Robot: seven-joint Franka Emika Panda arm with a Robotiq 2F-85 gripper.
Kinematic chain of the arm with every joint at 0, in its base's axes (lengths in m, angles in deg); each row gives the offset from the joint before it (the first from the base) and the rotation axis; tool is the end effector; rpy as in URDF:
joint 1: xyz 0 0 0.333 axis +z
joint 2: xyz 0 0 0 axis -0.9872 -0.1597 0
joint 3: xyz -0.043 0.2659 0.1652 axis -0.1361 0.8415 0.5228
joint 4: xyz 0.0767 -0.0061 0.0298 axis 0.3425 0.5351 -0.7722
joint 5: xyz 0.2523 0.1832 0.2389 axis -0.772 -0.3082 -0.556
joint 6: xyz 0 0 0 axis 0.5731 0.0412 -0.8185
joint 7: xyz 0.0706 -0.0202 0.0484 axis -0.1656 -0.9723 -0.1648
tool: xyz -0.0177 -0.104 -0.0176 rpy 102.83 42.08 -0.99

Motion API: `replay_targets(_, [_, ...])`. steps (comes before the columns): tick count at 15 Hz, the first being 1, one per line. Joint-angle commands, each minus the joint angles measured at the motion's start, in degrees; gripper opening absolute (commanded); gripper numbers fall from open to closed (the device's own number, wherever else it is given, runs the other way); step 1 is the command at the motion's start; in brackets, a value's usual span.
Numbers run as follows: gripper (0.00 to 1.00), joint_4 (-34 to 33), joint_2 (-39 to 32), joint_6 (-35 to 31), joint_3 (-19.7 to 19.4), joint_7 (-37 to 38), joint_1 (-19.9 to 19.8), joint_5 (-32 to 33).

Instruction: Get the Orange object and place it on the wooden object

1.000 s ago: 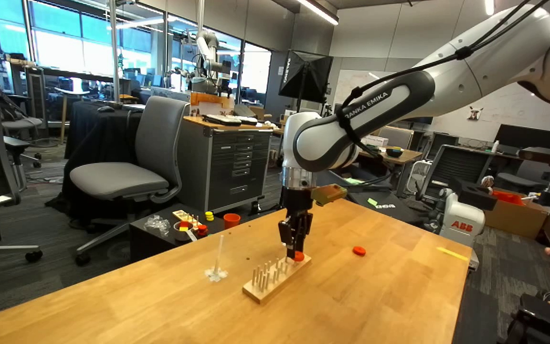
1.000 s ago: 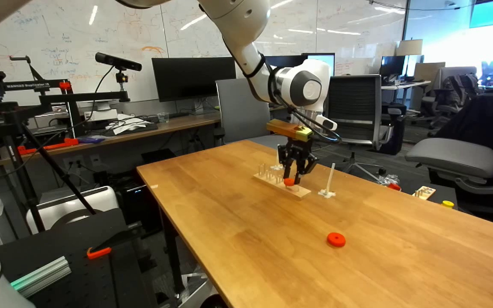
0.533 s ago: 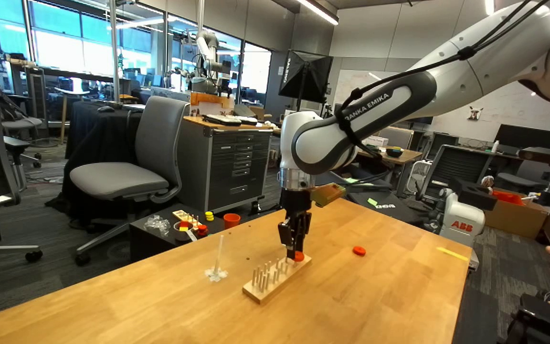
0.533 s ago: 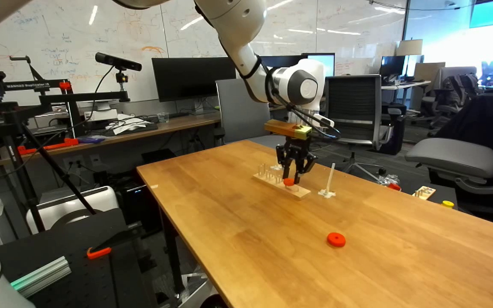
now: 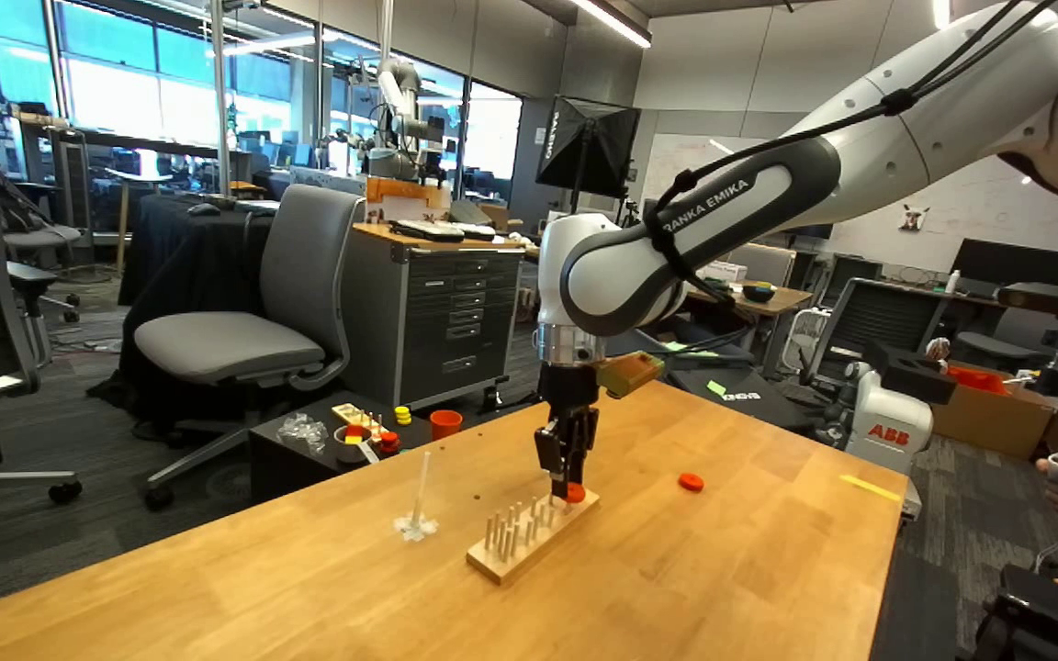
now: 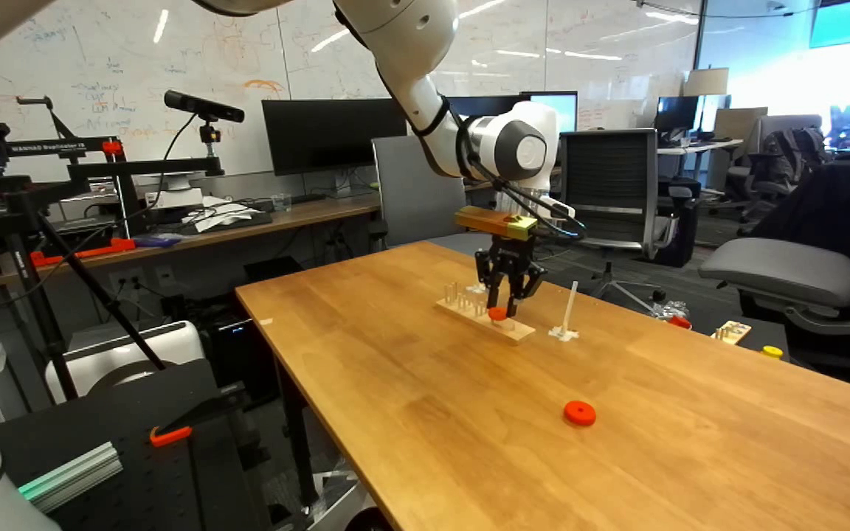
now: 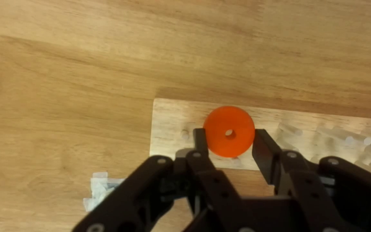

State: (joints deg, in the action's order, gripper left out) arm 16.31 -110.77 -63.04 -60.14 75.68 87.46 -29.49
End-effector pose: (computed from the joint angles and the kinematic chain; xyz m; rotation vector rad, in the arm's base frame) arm 0.6963 0.1285 0.1447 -3.0899 -0.3339 0.2824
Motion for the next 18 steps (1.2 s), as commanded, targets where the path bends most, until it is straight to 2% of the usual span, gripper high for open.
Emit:
replay_targets(1, [0.16, 1.6, 0.2, -0.4, -0.2, -0.8, 0.3, 0.0])
replay_targets(12, [0.16, 5.2, 3.2, -1.3, 1.0, -2.2, 0.3, -0.4])
replay_targets(18, [0.16, 10.0, 7.2, -2.1, 1.9, -4.1, -0.4, -0.9])
